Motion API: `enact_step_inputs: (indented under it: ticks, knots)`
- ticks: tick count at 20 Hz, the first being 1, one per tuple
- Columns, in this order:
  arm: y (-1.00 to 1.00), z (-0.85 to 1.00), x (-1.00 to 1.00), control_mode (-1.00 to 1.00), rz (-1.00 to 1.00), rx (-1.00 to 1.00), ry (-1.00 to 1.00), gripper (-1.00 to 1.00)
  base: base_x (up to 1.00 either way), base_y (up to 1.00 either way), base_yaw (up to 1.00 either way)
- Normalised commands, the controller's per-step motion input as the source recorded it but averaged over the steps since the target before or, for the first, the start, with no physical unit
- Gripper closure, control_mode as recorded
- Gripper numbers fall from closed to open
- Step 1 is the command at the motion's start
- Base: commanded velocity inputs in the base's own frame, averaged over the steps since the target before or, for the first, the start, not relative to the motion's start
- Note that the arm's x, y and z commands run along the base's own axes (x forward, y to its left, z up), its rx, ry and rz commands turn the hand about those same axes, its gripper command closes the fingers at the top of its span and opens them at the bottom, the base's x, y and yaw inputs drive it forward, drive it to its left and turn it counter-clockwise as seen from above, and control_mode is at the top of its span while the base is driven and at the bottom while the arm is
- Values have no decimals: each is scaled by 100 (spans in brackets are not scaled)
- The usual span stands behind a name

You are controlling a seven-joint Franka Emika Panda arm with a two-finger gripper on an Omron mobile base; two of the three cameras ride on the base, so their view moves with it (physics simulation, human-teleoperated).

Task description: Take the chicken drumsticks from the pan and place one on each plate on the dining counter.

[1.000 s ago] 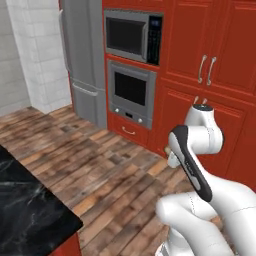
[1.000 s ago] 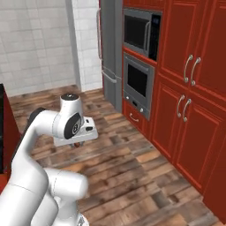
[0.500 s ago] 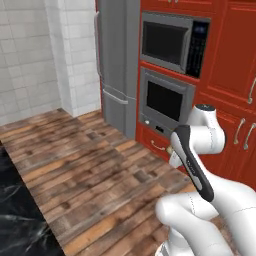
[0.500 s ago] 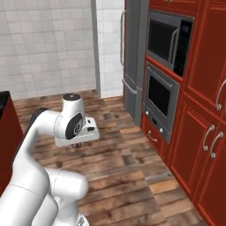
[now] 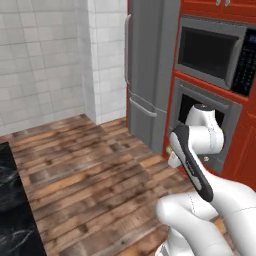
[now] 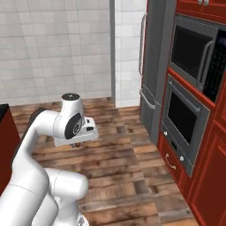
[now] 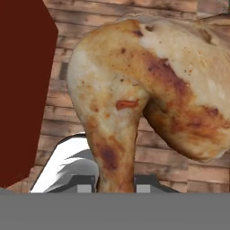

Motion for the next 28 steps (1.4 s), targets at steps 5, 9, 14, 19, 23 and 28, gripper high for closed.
enact_step_inputs:
  ticks: [5, 9, 14, 19, 23, 28]
  knots:
    - [0, 0, 0, 100, 0, 0, 0, 100, 100, 0, 23]
    - [0, 0, 0, 100, 0, 0, 0, 100, 100, 0, 25]
    - [0, 0, 0, 100, 0, 0, 0, 100, 100, 0, 28]
    - [0, 0, 0, 100, 0, 0, 0, 100, 100, 0, 30]
    - [0, 0, 0, 100, 0, 0, 0, 100, 100, 0, 34]
    - [0, 0, 0, 100, 0, 0, 0, 100, 100, 0, 39]
